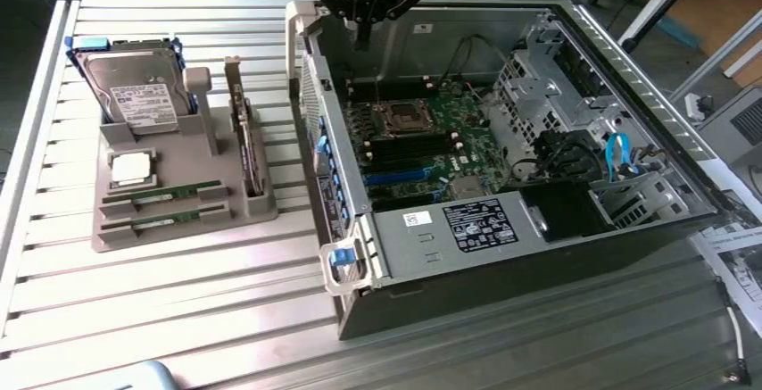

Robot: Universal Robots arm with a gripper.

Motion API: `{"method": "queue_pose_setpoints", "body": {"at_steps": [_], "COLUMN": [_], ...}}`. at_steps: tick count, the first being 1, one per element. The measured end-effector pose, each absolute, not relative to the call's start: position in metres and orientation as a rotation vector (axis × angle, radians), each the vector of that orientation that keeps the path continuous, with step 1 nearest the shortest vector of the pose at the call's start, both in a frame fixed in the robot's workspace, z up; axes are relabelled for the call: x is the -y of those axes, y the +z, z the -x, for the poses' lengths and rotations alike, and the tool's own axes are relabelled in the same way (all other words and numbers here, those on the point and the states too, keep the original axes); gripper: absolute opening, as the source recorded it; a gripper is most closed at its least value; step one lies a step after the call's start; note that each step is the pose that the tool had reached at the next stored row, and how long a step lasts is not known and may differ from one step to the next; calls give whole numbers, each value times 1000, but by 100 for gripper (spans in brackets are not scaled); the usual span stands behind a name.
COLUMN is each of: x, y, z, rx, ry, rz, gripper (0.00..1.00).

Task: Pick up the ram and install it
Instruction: 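Reach for the ram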

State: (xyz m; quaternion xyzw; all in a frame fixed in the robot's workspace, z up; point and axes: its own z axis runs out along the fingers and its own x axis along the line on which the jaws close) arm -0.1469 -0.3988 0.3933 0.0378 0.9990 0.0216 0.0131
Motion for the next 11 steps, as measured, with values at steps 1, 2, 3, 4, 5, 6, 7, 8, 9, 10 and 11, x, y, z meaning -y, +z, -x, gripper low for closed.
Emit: {"method": "queue_pose_setpoints", "body": {"at_steps": [1,2,3,4,5,6,7,8,9,10,11], "x": [399,399,399,399,399,399,399,399,399,399,399], "y": [393,393,393,393,393,393,393,393,393,393,393], "z": [148,148,149,151,152,153,153,154,155,156,157], "rx": [-3112,-3112,-3112,-3113,-3113,-3112,-3112,-3112,-3112,-3112,-3113], "ry": [67,67,67,67,67,67,67,67,67,67,67], "rz": [-118,-118,-118,-118,-118,-118,-118,-118,-118,-118,-118], "gripper": [11,11,11,11,11,11,11,11,11,11,11]}}
